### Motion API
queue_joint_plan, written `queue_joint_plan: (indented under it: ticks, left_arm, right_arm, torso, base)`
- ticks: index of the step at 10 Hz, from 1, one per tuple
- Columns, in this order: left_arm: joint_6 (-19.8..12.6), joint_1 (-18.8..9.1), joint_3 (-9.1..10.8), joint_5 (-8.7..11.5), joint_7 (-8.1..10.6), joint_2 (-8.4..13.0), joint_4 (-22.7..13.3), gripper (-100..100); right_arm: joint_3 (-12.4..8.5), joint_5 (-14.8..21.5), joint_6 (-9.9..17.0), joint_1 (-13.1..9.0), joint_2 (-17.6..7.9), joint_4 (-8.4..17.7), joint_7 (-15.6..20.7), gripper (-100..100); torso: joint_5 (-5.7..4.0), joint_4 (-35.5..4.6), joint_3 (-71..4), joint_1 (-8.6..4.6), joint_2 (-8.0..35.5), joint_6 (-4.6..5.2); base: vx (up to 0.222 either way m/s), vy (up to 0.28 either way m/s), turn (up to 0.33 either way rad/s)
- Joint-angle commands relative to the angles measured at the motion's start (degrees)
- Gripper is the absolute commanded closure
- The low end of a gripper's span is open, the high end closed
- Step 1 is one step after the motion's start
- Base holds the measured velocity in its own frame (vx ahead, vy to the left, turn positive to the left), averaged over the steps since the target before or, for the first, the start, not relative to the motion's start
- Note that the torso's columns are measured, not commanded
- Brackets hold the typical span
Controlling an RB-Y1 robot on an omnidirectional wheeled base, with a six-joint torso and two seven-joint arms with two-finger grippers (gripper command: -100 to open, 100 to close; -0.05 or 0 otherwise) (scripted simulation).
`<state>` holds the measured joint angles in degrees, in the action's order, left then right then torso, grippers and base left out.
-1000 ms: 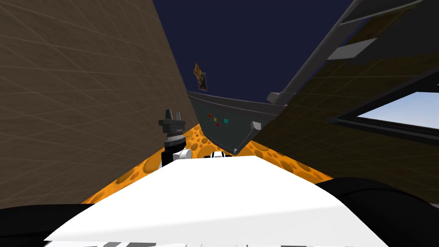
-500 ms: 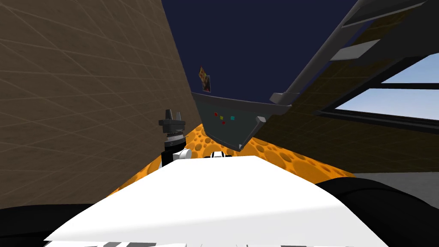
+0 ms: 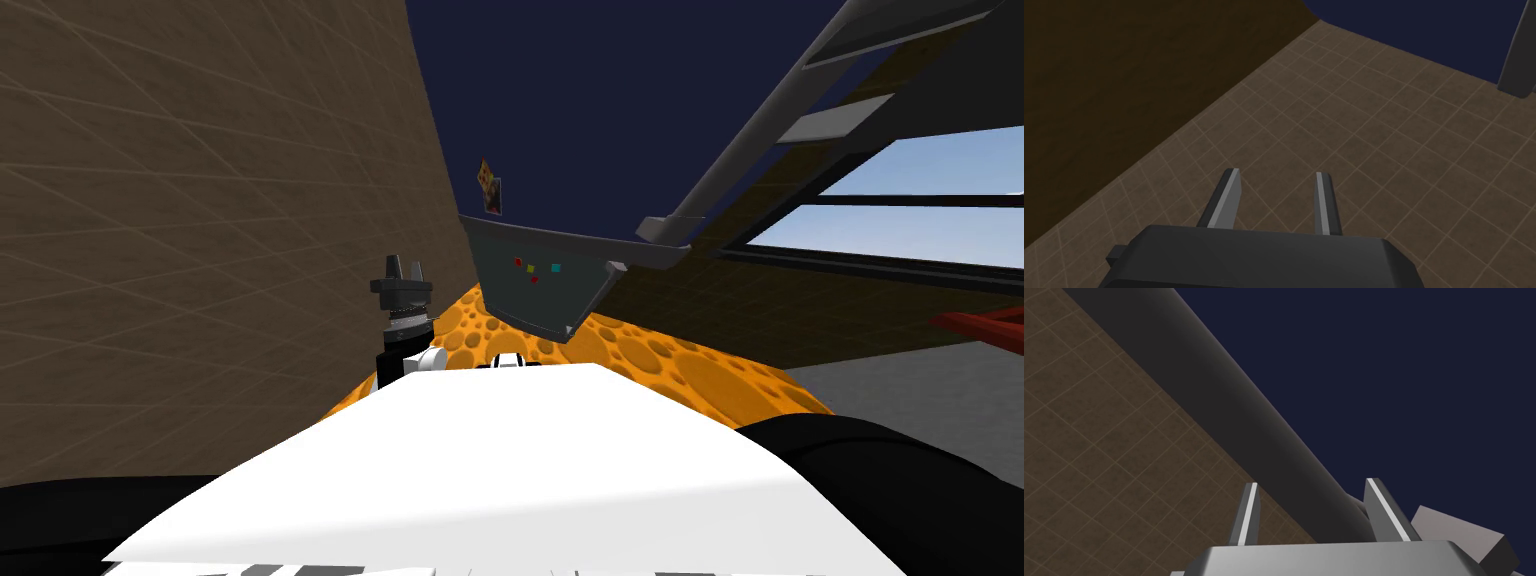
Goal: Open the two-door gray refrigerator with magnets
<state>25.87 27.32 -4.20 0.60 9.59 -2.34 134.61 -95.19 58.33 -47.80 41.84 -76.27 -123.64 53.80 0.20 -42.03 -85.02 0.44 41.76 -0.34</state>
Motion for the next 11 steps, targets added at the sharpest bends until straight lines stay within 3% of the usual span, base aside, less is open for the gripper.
queue_joint_plan:
  ticks: [1, 3, 5, 8, 11]
  left_arm:
    - [0.00, 0.00, -0.01, 0.00, 0.00, -0.01, 0.00, 0]
    - [0.00, 0.00, -0.01, 0.00, 0.00, -0.01, 0.00, 0]
    - [0.00, 0.01, 0.02, 0.00, 0.00, 0.02, 0.00, 0]
    - [0.00, 0.02, 0.00, 0.00, 0.00, 0.01, 0.00, 0]
    - [0.00, 0.01, 0.00, 0.00, 0.00, 0.00, 0.00, 0]
  right_arm:
    - [-0.71, 1.31, -0.19, 1.09, 0.00, 0.94, -1.06, 100]
    - [-1.11, 1.89, -0.41, 1.54, 0.04, 1.33, -1.40, 100]
    - [-1.12, 2.87, -1.17, 2.43, 0.25, 1.50, -1.51, 100]
    - [-1.37, 3.93, -1.12, 3.07, 0.35, 2.04, -1.84, 100]
    - [-1.87, 6.04, -1.04, 4.36, 0.57, 3.14, -2.48, 100]
  torso:
    - [-0.03, 0.00, 0.12, 0.22, 0.11, 0.09]
    - [0.00, -0.10, 0.11, -0.09, 0.17, 0.20]
    - [-0.11, -0.12, -0.17, -0.90, -0.14, 0.09]
    - [-0.08, 0.12, -0.06, 0.02, -0.13, 0.10]
    - [-0.05, 0.19, -0.16, -0.01, -0.22, 0.04]
  base:
    - [-0.196, 0.446, -0.221]
    - [-0.150, 0.361, -0.141]
    - [-0.048, 0.149, -0.062]
    - [-0.030, 0.258, -0.084]
    - [-0.082, 0.296, -0.090]
